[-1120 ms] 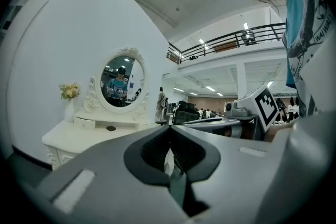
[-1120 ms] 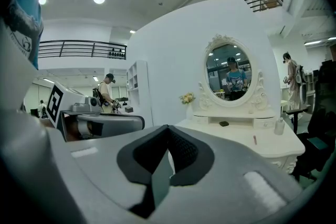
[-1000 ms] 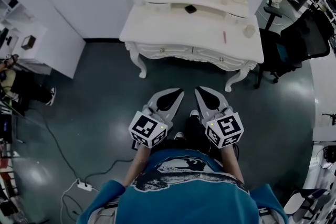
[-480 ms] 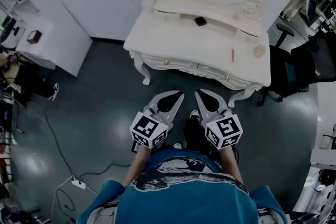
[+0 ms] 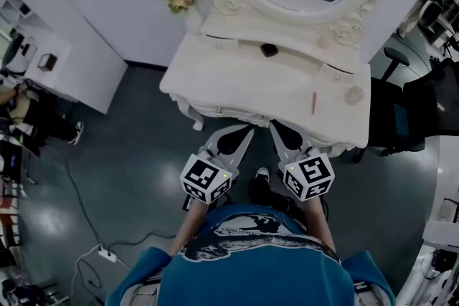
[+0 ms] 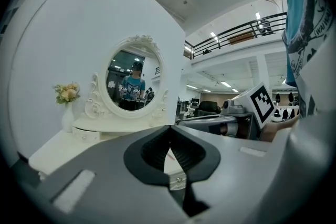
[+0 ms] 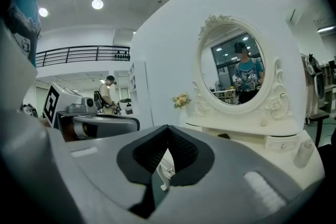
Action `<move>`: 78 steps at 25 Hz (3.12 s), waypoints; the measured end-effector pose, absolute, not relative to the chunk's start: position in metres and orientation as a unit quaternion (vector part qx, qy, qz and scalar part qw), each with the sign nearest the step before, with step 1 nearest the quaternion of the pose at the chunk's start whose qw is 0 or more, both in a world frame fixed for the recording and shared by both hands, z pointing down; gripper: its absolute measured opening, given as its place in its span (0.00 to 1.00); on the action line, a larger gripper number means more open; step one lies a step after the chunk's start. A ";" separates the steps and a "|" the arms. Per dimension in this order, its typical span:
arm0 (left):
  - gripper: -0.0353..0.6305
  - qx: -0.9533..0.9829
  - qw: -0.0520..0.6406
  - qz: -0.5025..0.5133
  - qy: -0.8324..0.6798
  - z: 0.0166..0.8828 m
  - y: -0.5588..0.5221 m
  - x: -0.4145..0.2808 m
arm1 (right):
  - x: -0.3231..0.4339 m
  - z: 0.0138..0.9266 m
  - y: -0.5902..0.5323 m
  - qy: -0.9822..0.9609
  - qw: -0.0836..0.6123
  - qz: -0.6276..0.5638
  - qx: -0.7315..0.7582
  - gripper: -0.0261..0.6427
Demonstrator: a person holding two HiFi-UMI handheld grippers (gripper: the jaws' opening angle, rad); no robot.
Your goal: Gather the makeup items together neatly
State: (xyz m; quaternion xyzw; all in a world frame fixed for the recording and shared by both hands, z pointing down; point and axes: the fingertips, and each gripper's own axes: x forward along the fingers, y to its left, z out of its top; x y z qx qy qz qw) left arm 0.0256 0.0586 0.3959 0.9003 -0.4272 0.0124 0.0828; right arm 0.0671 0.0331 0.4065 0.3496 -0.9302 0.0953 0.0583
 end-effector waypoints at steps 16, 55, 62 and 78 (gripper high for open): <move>0.07 0.876 0.093 0.047 -0.472 0.410 -0.031 0.037 | 0.073 0.427 -0.067 -0.944 0.064 0.121 0.299 0.04; 0.07 0.916 0.109 0.078 -0.379 0.424 -0.178 -0.048 | 0.029 0.552 -0.236 -0.870 0.200 0.189 0.409 0.19; 0.07 0.916 0.113 0.073 -0.377 0.424 -0.205 -0.080 | 0.044 0.607 -0.300 -0.845 0.258 0.173 0.435 0.34; 0.07 0.923 0.121 0.103 -0.352 0.436 -0.231 -0.104 | 0.050 0.673 -0.369 -0.815 0.338 0.148 0.447 0.53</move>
